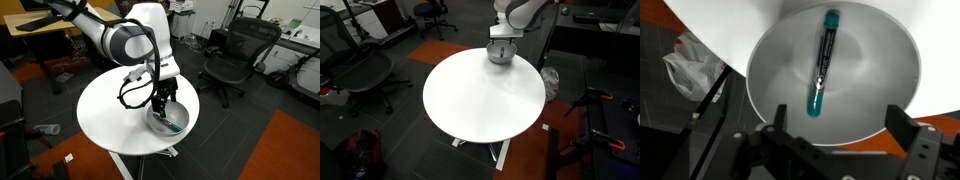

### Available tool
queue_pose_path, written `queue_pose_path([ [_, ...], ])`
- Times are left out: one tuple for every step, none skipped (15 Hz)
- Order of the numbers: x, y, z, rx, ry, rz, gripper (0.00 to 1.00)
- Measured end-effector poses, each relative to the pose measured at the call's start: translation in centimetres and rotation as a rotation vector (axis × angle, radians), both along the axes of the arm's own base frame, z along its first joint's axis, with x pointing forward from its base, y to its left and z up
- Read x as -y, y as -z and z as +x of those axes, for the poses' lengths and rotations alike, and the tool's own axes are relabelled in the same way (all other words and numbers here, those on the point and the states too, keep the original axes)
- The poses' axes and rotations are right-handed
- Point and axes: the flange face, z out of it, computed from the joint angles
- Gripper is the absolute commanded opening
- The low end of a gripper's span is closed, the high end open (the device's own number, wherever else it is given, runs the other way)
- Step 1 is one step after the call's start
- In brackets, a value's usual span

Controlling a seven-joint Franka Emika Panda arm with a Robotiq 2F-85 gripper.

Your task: Remove the marker from the mug cup and place it on the table

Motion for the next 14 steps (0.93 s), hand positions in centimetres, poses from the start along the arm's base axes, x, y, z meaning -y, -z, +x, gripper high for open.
queue_pose_path([
  [0.1,0.2,-0.1,-0.001,0.011,0.007,1.0],
  [0.3,0.4,-0.1,-0.004,0.019,0.015,1.0],
  [0.5,0.6,-0.1,-0.007,0.024,0.024,1.0],
  [0.7,0.9,-0.1,-0.009,0.027,0.033,1.0],
  [1.0,1.1,0.0,-0.01,0.029,0.043,1.0],
  [1.3,1.3,0.1,-0.013,0.031,0.05,1.0],
  [1.7,1.5,0.3,-0.017,0.031,0.058,1.0],
  [2.1,1.8,0.5,-0.024,0.032,0.064,1.0],
  [2.5,2.0,0.7,-0.031,0.034,0.068,1.0],
  [2.9,2.2,0.9,-0.039,0.036,0.074,1.0],
  [3.3,2.5,1.2,-0.048,0.036,0.08,1.0],
  [3.6,2.8,1.4,-0.058,0.039,0.084,1.0],
  [3.9,3.1,1.6,-0.069,0.038,0.091,1.0],
  [4.1,3.4,1.8,-0.081,0.038,0.098,1.0],
])
